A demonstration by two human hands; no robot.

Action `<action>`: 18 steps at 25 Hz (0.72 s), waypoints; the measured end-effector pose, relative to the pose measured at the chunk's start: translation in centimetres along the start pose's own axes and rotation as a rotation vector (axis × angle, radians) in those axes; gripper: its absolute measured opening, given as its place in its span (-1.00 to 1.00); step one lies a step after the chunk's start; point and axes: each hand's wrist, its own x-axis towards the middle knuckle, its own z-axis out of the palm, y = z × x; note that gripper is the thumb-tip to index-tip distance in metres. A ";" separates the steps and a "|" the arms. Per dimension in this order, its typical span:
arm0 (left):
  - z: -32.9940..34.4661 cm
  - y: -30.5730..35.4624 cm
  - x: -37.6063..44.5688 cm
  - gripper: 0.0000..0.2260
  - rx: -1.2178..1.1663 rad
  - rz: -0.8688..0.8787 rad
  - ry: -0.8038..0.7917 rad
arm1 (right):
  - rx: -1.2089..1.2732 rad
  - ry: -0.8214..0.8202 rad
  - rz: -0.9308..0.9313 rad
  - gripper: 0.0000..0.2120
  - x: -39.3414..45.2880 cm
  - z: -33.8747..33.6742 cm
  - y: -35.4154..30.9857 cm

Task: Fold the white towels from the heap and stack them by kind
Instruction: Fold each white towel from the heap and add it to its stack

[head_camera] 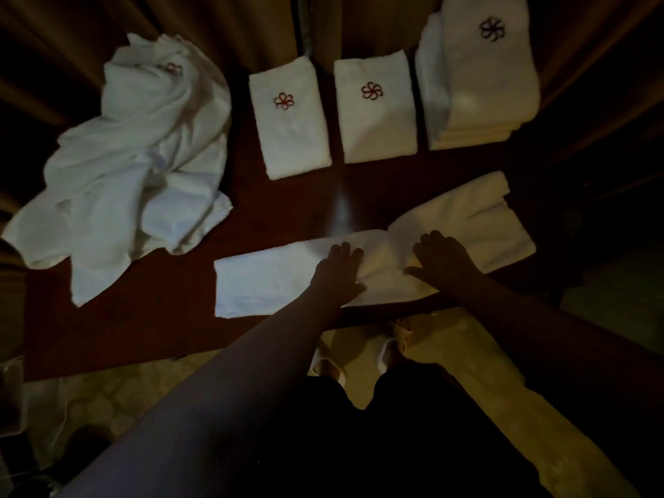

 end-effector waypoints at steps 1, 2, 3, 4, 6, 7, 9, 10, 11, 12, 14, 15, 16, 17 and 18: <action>0.3 0.4 0.6 -0.38 -0.010 -0.036 -0.018 | 0.014 -0.055 0.017 -0.49 -0.2 0.4 0.8; 0.7 0.7 1.2 -0.35 -0.013 -0.074 -0.017 | 0.055 -0.086 0.045 -0.46 -0.4 1.1 1.7; 1.1 0.9 1.6 -0.33 -0.011 -0.104 0.003 | 0.118 -0.145 0.081 -0.42 -0.5 1.4 2.2; 1.4 0.8 2.0 -0.32 -0.007 -0.125 0.031 | 0.183 -0.167 0.108 -0.39 -0.3 1.7 2.4; 1.3 0.4 2.9 -0.31 -0.005 -0.156 0.079 | 0.270 -0.121 0.130 -0.38 0.3 1.8 2.8; 1.0 0.2 3.4 -0.30 -0.010 -0.173 0.088 | 0.280 -0.102 0.138 -0.38 0.8 1.6 3.1; 0.2 -0.5 4.5 -0.32 -0.023 -0.204 0.108 | 0.266 -0.085 0.127 -0.40 1.7 1.3 3.8; -0.2 -0.9 5.0 -0.33 -0.022 -0.214 0.125 | 0.277 -0.071 0.122 -0.42 2.1 1.2 4.2; -0.6 -1.1 5.4 -0.35 -0.015 -0.222 0.145 | 0.298 -0.063 0.124 -0.46 2.5 1.2 4.6; -0.9 -1.1 5.8 -0.37 -0.006 -0.235 0.161 | 0.322 -0.049 0.126 -0.50 2.7 1.2 5.0; -1.5 -0.5 6.3 -0.38 0.048 -0.273 0.159 | 0.322 -0.009 0.117 -0.58 3.1 1.4 5.7; -1.8 0.2 6.5 -0.39 0.082 -0.291 0.159 | 0.296 0.011 0.111 -0.61 3.2 1.3 6.2; -1.9 1.0 6.8 -0.39 0.101 -0.293 0.171 | 0.261 0.043 0.113 -0.62 3.4 1.2 6.8; -2.0 2.2 7.2 -0.41 0.100 -0.271 0.200 | 0.220 0.094 0.127 -0.61 3.6 1.0 7.7; -2.0 3.3 7.6 -0.43 0.085 -0.215 0.232 | 0.181 0.152 0.154 -0.61 3.8 0.9 8.6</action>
